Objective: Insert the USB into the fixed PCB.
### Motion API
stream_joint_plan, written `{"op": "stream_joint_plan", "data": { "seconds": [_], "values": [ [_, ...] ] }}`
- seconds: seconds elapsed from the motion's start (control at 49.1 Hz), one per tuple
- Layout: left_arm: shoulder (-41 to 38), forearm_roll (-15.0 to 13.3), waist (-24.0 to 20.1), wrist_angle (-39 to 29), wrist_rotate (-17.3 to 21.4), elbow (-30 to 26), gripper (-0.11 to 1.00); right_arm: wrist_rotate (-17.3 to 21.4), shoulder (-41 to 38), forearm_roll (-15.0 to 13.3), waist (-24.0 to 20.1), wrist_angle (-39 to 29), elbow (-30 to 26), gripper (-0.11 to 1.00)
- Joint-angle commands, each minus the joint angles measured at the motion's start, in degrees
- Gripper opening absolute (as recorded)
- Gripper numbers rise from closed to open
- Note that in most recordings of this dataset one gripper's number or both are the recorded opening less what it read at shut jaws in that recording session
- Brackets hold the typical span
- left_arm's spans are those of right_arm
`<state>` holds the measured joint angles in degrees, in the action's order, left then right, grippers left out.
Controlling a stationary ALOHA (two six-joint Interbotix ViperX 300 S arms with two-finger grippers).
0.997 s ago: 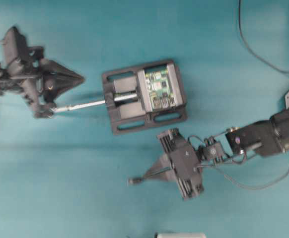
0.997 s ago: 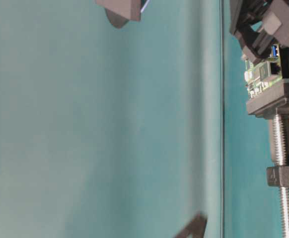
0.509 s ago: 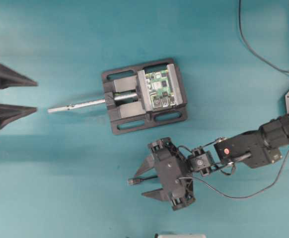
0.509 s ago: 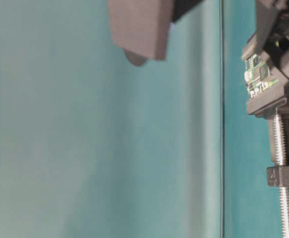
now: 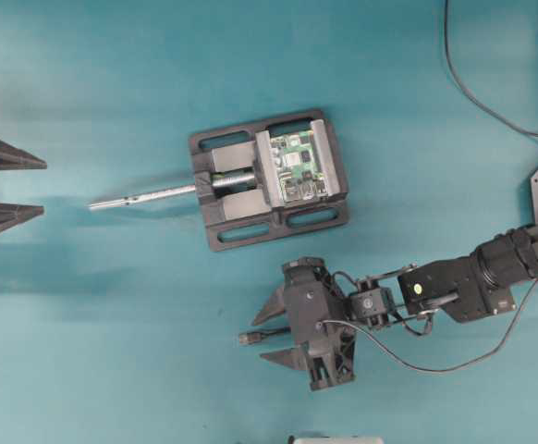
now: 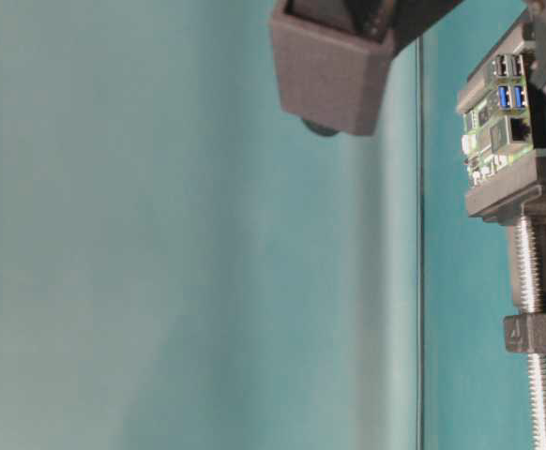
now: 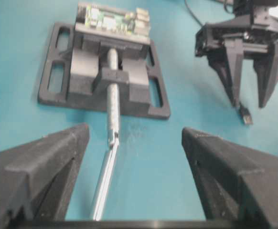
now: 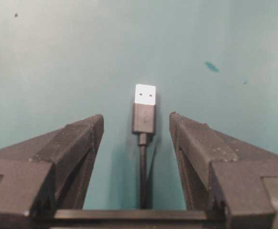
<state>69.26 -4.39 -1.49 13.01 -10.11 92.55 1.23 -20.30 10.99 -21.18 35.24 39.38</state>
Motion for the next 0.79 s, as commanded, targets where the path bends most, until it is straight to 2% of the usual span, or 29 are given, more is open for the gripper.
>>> {"op": "stream_joint_plan", "data": {
  "seconds": [0.0, 0.102, 0.387, 0.773],
  "values": [
    [-1.58, 0.26, 0.09, 0.09, -0.62, -0.70, 0.95, 0.00, 0.35, 1.32, -0.79, 0.79, -1.05, 0.61],
    [-1.67, 0.26, 0.00, 0.09, -0.62, -0.70, 0.95, 0.00, -0.62, 3.08, -1.14, 1.93, -1.23, 0.61],
    [-1.67, 0.26, 0.00, 0.00, -0.62, -0.70, 0.95, 0.00, -2.02, 4.83, -1.14, 4.57, -1.32, 0.61],
    [-1.67, 0.26, 0.09, 0.09, -0.70, -0.70, 0.95, 0.00, -2.20, 5.19, -0.79, 4.66, -0.53, 0.61]
  ]
}}
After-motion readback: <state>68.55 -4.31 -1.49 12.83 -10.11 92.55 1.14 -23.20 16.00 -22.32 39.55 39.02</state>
